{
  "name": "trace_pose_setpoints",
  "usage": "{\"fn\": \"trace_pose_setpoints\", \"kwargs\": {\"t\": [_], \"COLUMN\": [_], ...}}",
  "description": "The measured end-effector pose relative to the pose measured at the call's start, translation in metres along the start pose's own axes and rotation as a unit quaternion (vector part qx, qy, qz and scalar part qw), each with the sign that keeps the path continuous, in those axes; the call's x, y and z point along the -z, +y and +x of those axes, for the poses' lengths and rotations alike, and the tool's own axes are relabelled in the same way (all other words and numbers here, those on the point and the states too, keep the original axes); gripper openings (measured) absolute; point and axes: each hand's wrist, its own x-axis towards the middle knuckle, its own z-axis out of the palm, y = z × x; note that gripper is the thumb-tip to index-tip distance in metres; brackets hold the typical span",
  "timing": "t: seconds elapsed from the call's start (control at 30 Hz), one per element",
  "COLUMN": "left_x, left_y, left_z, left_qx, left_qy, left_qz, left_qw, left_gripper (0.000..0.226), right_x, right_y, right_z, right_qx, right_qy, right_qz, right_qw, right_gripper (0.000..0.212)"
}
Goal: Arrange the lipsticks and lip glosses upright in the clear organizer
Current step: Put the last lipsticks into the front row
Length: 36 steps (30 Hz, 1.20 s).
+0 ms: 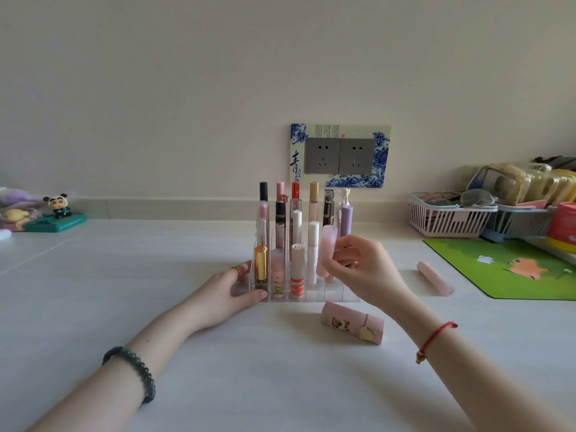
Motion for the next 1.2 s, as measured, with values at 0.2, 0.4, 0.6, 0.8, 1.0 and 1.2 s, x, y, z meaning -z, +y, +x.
{"fn": "trace_pose_setpoints", "kwargs": {"t": [0.2,0.4,0.6,0.8,1.0,1.2], "left_x": [0.000,0.000,0.000,0.000,0.001,0.000], "left_y": [-0.001,0.000,0.000,0.000,0.001,0.002], "left_z": [0.000,0.000,0.001,0.001,0.000,0.000], "left_qx": [0.003,0.002,0.002,0.001,-0.001,-0.001], "left_qy": [-0.008,-0.010,-0.005,-0.001,-0.003,0.000], "left_qz": [-0.009,-0.012,-0.018,-0.002,-0.006,-0.004], "left_qw": [1.000,1.000,1.000,1.000,1.000,1.000], "left_gripper": [0.055,0.054,0.054,0.056,0.055,0.054], "right_x": [-0.007,-0.012,-0.014,-0.017,-0.018,-0.018], "right_y": [0.003,0.003,0.005,0.008,0.012,0.013], "right_z": [0.000,-0.001,-0.003,-0.003,-0.002,-0.001], "right_qx": [-0.002,0.005,0.002,-0.016,-0.011,-0.002], "right_qy": [0.007,0.002,0.012,-0.005,-0.011,-0.013], "right_qz": [-0.027,-0.077,-0.132,-0.165,-0.189,-0.213], "right_qw": [1.000,0.997,0.991,0.986,0.982,0.977], "right_gripper": [0.007,0.008,0.007,0.009,0.011,0.013]}}
